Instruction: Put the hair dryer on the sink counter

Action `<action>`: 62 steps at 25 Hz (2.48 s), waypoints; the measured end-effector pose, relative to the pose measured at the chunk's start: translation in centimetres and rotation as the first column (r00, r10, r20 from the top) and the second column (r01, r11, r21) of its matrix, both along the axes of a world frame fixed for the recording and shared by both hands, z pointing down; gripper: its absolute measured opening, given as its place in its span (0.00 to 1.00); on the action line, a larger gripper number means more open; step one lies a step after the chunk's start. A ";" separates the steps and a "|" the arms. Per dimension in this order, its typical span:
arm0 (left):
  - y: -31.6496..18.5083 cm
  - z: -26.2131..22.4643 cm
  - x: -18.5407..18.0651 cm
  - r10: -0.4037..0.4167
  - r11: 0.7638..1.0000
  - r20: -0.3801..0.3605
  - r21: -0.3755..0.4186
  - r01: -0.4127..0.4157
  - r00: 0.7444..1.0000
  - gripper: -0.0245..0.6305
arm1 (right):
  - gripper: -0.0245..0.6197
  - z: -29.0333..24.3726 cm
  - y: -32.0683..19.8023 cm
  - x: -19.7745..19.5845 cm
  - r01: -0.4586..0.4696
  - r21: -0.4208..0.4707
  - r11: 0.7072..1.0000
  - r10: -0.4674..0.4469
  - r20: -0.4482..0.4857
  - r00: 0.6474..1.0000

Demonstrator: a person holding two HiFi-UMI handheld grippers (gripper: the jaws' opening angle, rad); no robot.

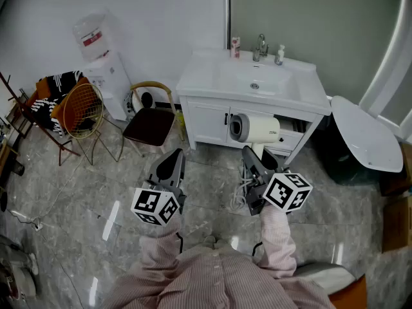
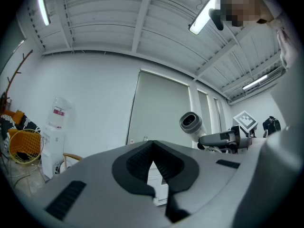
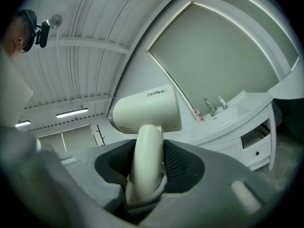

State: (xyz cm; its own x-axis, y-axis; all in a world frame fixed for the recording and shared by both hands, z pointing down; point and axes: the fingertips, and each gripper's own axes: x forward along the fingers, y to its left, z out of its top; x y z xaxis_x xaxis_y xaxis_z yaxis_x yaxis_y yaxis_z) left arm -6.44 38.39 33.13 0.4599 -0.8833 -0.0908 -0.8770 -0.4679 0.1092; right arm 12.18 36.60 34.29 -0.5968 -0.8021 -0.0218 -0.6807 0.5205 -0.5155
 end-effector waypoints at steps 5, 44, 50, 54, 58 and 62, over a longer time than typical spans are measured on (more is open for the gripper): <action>0.5 0.0 0.3 -0.004 1.000 0.000 -0.005 0.004 1.000 0.03 | 0.30 0.1 0.6 0.2 0.005 -0.005 1.000 -0.005 -0.001 1.000; -19.3 3.3 -3.8 -0.044 0.997 -0.036 -0.066 0.041 0.998 0.03 | 0.30 3.6 -19.3 -4.7 0.064 -0.060 0.996 -0.064 0.005 0.998; -25.5 3.7 -4.7 -0.027 0.996 -0.033 -0.081 0.024 0.999 0.04 | 0.30 4.1 -25.2 -5.7 0.051 -0.081 0.995 -0.050 0.012 0.999; -28.9 4.0 -5.3 -0.017 0.996 -0.043 -0.085 0.014 0.999 0.03 | 0.30 4.6 -28.2 -6.2 0.040 -0.092 0.995 -0.040 0.005 0.999; -31.6 4.0 -5.7 -0.004 0.997 -0.047 -0.082 0.000 0.999 0.03 | 0.30 4.8 -30.9 -6.5 0.023 -0.100 0.995 -0.022 0.013 1.000; -33.4 4.3 -6.1 0.004 0.997 -0.045 -0.083 -0.008 0.999 0.03 | 0.30 5.3 -32.8 -7.0 0.012 -0.107 0.994 -0.010 0.012 1.000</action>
State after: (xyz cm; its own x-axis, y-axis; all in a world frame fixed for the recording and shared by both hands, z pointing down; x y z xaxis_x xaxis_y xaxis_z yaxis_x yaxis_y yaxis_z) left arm -12.57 4.95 37.41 0.4627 -0.8857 -0.0382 -0.8674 -0.4612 0.1871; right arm 5.20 3.80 39.54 -0.6058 -0.7936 0.0565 -0.6687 0.4694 -0.5765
